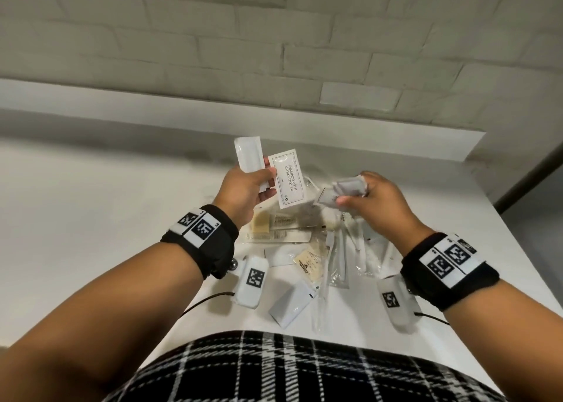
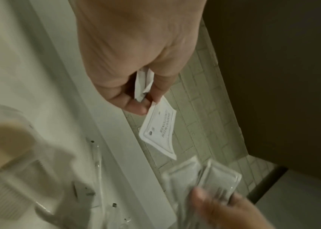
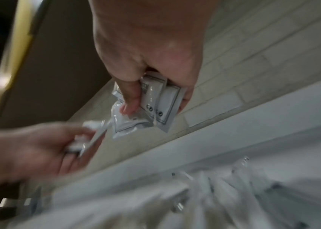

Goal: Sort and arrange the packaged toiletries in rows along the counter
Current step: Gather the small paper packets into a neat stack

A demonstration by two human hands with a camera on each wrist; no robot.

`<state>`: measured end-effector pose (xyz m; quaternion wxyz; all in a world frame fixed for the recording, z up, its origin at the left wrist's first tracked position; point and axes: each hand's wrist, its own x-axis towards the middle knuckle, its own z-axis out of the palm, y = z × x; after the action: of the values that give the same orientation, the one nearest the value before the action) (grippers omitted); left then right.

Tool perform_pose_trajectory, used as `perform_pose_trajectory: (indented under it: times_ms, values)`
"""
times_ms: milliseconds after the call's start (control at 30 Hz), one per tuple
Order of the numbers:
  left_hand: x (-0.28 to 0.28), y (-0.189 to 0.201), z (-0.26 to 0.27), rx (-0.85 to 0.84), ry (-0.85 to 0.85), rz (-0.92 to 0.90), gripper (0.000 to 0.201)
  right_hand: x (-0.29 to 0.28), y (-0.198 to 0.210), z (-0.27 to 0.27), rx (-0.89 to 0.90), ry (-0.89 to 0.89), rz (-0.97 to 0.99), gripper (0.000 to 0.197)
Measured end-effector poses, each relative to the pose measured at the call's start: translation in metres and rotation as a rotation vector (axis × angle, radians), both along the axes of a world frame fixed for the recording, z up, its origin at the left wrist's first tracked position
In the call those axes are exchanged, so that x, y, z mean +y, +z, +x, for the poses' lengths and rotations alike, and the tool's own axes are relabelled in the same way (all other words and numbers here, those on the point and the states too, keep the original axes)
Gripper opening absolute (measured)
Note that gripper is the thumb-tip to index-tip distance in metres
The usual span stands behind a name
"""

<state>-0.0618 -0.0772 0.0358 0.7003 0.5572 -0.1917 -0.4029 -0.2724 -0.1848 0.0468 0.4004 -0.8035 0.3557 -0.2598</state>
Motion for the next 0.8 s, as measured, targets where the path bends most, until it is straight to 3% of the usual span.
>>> perform_pose_trajectory:
  times_ms: [67, 167, 367, 467, 567, 633, 700, 800]
  values:
    - [-0.001, 0.000, -0.001, -0.084, -0.033, 0.037, 0.021, -0.001, 0.011, 0.000, -0.180, -0.026, 0.215, 0.017]
    - [-0.005, 0.003, -0.011, -0.192, -0.111, 0.044, 0.024, -0.002, 0.021, 0.010, -0.286, 0.011, 0.359, 0.018]
    - [-0.016, 0.012, -0.041, -0.048, -0.198, -0.167, 0.028, 0.015, 0.007, 0.050, -0.474, -0.002, 0.606, 0.042]
    - [-0.014, 0.010, -0.037, -0.077, -0.200, -0.048, 0.035, 0.014, 0.001, 0.051, -0.438, -0.020, 0.693, 0.055]
    - [-0.015, 0.000, -0.019, 0.014, -0.150, 0.099, 0.059, 0.005, -0.003, 0.042, -0.445, -0.057, 0.746, 0.032]
    - [-0.013, -0.005, -0.012, 0.033, -0.137, 0.112, 0.040, -0.002, -0.003, 0.035, -0.501, -0.117, 0.822, 0.026]
    - [-0.011, -0.012, -0.011, -0.064, -0.182, 0.120, 0.020, -0.007, -0.003, 0.029, -0.526, -0.135, 0.871, 0.020]
    - [-0.011, -0.019, -0.013, -0.110, -0.199, 0.109, 0.027, -0.012, -0.007, 0.022, -0.491, -0.114, 0.871, 0.028]
